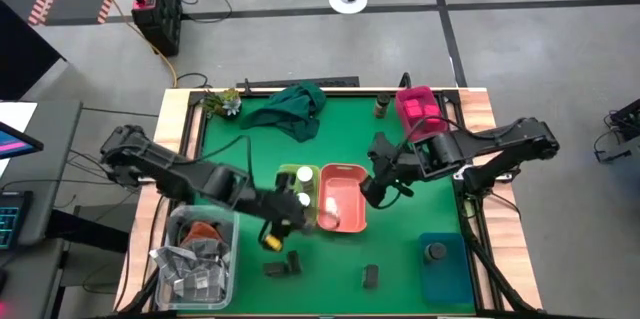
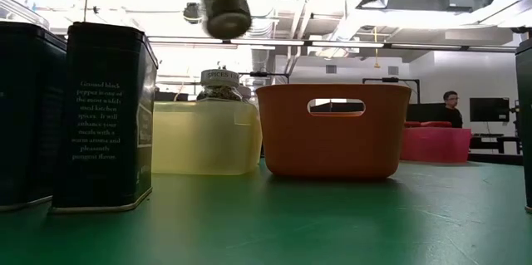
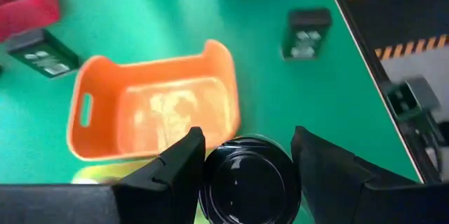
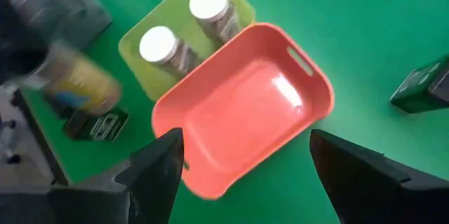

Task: Sort spices by type
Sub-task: Put the bottom black seasoning bottle into the blue bin

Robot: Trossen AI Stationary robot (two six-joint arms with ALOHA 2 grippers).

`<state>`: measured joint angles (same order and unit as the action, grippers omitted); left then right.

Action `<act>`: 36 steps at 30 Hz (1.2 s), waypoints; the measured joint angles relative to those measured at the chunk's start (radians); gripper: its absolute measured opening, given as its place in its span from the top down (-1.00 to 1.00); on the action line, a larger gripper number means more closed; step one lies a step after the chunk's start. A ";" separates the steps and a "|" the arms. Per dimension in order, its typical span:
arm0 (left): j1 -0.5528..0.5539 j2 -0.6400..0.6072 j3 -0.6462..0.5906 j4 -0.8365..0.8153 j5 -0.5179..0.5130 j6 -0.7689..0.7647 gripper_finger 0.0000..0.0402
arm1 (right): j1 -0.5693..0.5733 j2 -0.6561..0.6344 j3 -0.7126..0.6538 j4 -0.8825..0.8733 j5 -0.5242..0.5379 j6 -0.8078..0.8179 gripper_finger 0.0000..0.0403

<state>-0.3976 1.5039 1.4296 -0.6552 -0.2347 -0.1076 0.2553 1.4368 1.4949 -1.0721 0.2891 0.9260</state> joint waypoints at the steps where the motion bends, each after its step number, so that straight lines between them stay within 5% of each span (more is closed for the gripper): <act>1: 0.023 0.001 0.000 0.018 0.010 0.007 0.01 | 0.011 0.000 0.010 -0.012 -0.002 0.001 -0.65; 10: 0.183 0.002 0.000 0.102 0.125 0.060 0.01 | 0.126 -0.001 0.024 -0.185 -0.068 0.092 -0.65; 20: 0.330 0.002 0.000 0.212 0.254 0.096 0.01 | 0.268 -0.011 0.015 -0.151 -0.044 0.217 -0.65; 31: 0.352 0.002 0.004 0.209 0.256 0.075 0.01 | 0.269 -0.006 0.010 -0.179 0.016 0.271 -0.65; 36: 0.352 0.000 0.107 0.116 0.253 0.046 0.01 | 0.185 0.047 0.010 -0.098 -0.018 0.105 -0.65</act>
<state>-0.0458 1.5036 1.5368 -0.5389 0.0186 -0.0616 0.4406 1.4834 1.5051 -1.1703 0.2715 1.0315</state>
